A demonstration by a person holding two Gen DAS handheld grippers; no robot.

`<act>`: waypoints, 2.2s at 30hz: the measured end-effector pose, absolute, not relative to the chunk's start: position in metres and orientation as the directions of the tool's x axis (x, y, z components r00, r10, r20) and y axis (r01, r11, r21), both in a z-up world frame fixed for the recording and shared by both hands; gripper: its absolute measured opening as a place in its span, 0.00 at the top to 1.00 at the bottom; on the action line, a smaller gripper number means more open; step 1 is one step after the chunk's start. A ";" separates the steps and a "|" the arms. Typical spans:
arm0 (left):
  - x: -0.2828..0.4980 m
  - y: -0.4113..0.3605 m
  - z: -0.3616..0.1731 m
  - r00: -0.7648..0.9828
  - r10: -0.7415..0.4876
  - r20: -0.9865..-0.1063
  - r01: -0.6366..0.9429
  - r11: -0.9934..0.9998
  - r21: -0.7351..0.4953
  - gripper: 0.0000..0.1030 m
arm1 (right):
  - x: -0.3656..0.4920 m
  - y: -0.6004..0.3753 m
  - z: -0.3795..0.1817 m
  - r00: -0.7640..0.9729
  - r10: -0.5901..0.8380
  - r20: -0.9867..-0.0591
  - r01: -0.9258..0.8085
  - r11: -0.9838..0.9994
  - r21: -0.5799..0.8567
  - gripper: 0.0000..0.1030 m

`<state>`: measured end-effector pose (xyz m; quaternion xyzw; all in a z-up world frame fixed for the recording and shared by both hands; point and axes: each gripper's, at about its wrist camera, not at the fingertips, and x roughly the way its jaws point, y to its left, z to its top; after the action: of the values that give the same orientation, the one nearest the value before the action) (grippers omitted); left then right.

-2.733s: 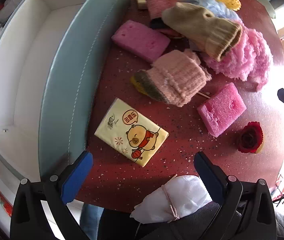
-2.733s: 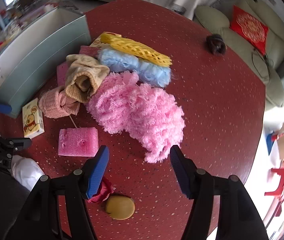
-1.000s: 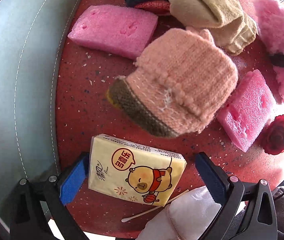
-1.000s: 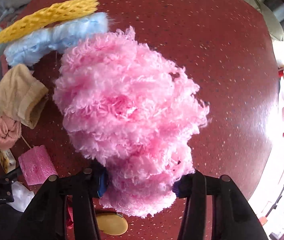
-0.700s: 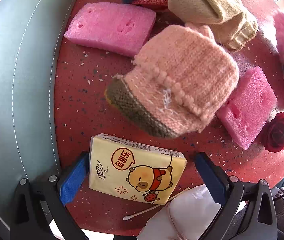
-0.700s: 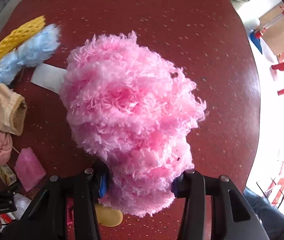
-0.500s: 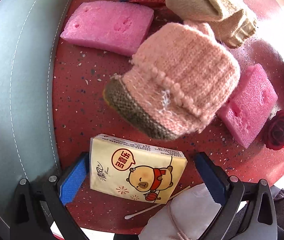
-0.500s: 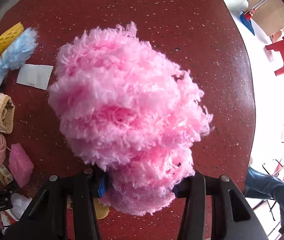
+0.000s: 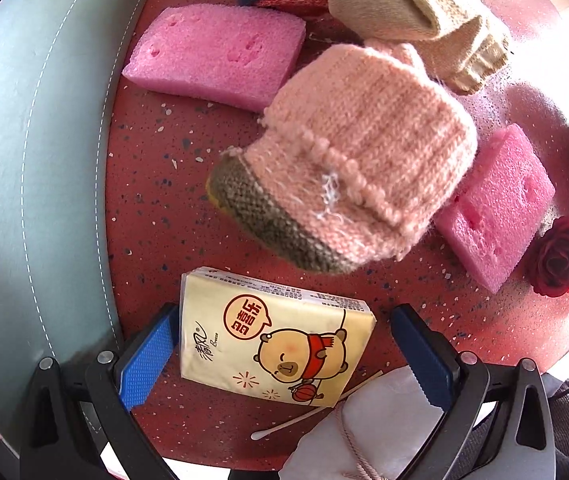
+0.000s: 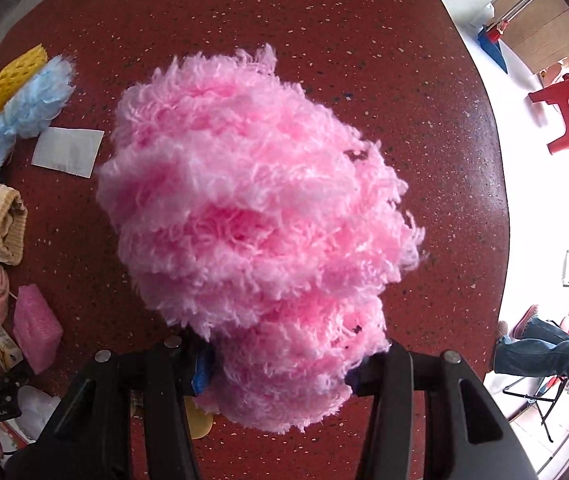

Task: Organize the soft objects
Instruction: 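Close the left tool on the yellow cartoon tissue pack while the right tool lifts the yarn, then carry the yarn bundle and tissue pack with both tools over the white box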

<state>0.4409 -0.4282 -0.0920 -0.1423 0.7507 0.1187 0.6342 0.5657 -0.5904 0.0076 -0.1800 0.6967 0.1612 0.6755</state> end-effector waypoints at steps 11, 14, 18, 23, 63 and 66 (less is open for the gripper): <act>0.445 -0.404 -0.131 -0.172 -0.084 -0.982 -0.365 0.931 -0.015 0.09 | 0.548 -0.584 0.009 -0.041 -0.050 -0.998 -0.461 0.887 -0.026 0.49; 0.432 -0.380 -0.114 -0.154 -0.075 -0.985 -0.344 0.939 -0.018 0.21 | 0.546 -0.588 0.009 -0.050 -0.047 -0.998 -0.437 0.899 -0.021 0.49; 0.437 -0.374 -0.088 -0.163 -0.076 -0.984 -0.318 0.948 -0.021 0.23 | 0.543 -0.591 0.008 -0.054 -0.053 -0.997 -0.423 0.906 -0.025 0.49; 0.452 -0.379 -0.092 -0.154 -0.090 -0.984 -0.305 0.951 -0.039 0.25 | 0.537 -0.590 0.006 -0.061 -0.066 -0.996 -0.411 0.911 -0.035 0.49; 0.420 -0.249 0.069 0.051 -0.110 -0.993 -0.261 0.958 -0.119 0.25 | 0.517 -0.489 0.041 -0.007 0.075 -0.997 -0.253 0.965 0.074 0.49; 0.402 -0.237 0.081 0.075 -0.104 -0.992 -0.268 0.956 -0.120 0.25 | 0.513 -0.476 0.044 -0.006 0.083 -0.997 -0.256 0.963 0.081 0.49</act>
<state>0.4017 -0.2374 0.0814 -0.1372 0.6777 0.0571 0.7202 0.5126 -0.4762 0.0444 -0.0621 0.6988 0.1207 0.7023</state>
